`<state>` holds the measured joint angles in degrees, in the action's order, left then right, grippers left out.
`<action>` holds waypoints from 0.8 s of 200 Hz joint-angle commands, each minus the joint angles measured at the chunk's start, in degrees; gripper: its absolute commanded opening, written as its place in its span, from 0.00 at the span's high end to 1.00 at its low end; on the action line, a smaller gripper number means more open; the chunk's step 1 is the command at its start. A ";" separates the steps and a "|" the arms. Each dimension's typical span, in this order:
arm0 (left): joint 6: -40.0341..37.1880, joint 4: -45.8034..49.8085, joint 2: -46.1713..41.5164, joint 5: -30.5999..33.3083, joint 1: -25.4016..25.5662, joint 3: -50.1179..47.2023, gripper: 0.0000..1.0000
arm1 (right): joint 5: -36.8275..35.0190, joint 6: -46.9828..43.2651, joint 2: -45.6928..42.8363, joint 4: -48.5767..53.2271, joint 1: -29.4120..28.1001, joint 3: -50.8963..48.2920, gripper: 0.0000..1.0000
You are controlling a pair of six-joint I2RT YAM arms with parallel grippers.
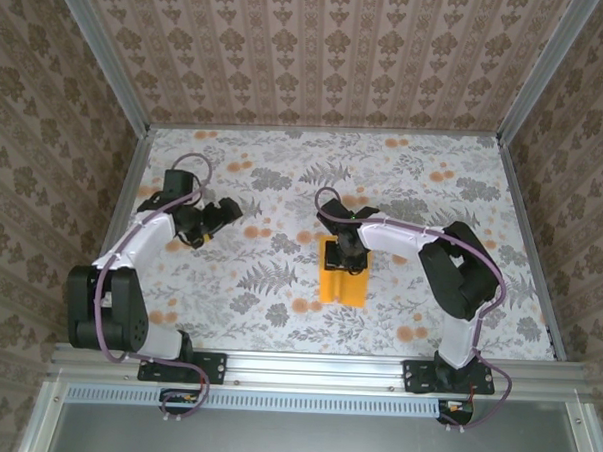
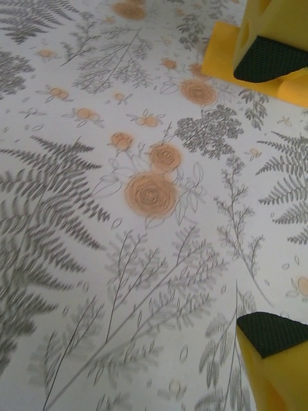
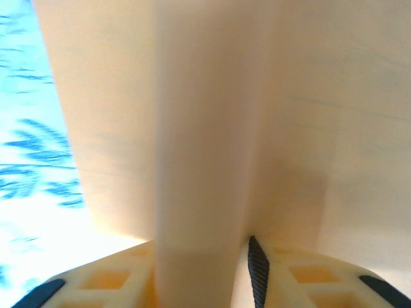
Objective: Fold a paper plane with a square sheet of paper (pick it up from the middle)
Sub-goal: Fold the square sheet of paper in half at the center of the table.
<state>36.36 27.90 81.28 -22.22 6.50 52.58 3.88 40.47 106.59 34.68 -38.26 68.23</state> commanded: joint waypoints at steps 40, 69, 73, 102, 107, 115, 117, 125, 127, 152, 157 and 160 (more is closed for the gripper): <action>4.49 -8.30 2.05 -2.22 6.75 -1.75 0.10 | 25.90 -0.50 -8.40 -23.76 1.20 -3.90 0.67; 6.03 -10.89 2.08 -1.96 8.23 -2.69 0.12 | 29.12 2.71 -7.59 -29.39 3.13 -7.43 0.71; 6.24 -11.22 2.15 -1.88 8.43 -2.85 0.12 | 28.90 2.85 -7.39 -29.47 3.38 -7.79 0.71; 7.04 -12.78 3.11 -1.95 10.07 -3.36 0.14 | 24.87 1.45 -5.46 -26.59 4.33 -8.55 0.66; 7.13 -12.87 3.41 -1.87 10.34 -3.23 0.14 | 23.97 0.79 -5.05 -25.47 4.29 -8.39 0.66; 7.26 -13.08 3.69 -1.86 10.71 -3.19 0.15 | 22.23 -0.23 -4.48 -24.11 4.33 -8.10 0.64; 7.24 -13.12 3.84 -1.86 10.85 -3.21 0.15 | 21.81 -0.48 -4.33 -23.82 4.33 -8.04 0.64; 7.47 -13.39 4.09 -1.86 11.24 -3.25 0.15 | 20.16 -1.75 -3.81 -22.08 4.33 -7.64 0.62; 7.49 -13.40 4.14 -1.89 11.31 -3.20 0.16 | 19.73 -2.09 -3.59 -21.66 4.33 -7.46 0.62; 7.89 -13.66 4.83 -1.78 12.45 -3.16 0.16 | 14.85 -6.97 -2.21 -16.54 4.49 -5.83 0.53; 7.94 -13.73 4.91 -1.78 12.62 -3.20 0.16 | 13.73 -7.86 -1.95 -15.42 4.46 -5.37 0.52; 8.16 -13.77 4.98 -1.78 12.72 -3.12 0.16 | 13.26 -8.42 -1.79 -14.92 4.50 -5.17 0.50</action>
<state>42.98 15.59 85.58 -23.64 18.37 49.87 23.44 37.69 103.31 12.97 -33.89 60.64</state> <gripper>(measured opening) 0.839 0.462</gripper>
